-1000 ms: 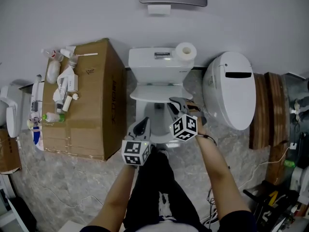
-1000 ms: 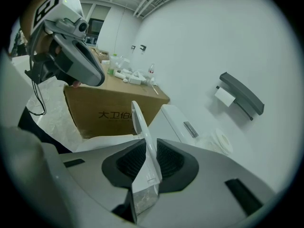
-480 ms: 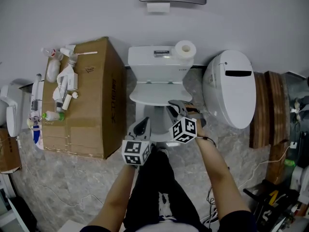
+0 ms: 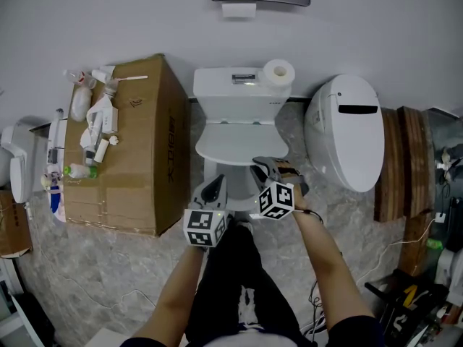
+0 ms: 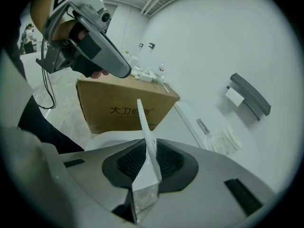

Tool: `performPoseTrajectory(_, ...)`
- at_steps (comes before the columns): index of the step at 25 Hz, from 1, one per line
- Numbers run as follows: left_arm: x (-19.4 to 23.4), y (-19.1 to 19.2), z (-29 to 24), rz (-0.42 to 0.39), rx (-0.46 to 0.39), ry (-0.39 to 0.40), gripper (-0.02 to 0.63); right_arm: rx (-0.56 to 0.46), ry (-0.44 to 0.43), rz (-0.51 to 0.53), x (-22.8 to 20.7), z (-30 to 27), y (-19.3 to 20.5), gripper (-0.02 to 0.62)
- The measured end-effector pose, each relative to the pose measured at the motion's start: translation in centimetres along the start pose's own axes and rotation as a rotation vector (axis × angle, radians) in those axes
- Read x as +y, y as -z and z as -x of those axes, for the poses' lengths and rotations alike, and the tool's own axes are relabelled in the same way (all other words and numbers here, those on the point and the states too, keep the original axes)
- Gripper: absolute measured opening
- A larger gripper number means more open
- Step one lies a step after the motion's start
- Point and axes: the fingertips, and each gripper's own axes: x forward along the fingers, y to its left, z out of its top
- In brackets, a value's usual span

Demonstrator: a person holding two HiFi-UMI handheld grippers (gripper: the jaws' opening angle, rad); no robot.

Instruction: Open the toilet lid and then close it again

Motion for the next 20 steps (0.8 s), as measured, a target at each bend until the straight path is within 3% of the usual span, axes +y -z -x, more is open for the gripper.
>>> performPoseTrajectory(13,0.1,0.8,0.7,0.008,0.005,-0.004,0.005,0.021,-0.026,0.02,2.7,0.1,0.7,0.054)
performPoseTrajectory(20,0.3,2.8,0.5,-0.003,0.049,-0.011,0.005,0.014,-0.039,0.033,4.0,0.1,1.0,0.054)
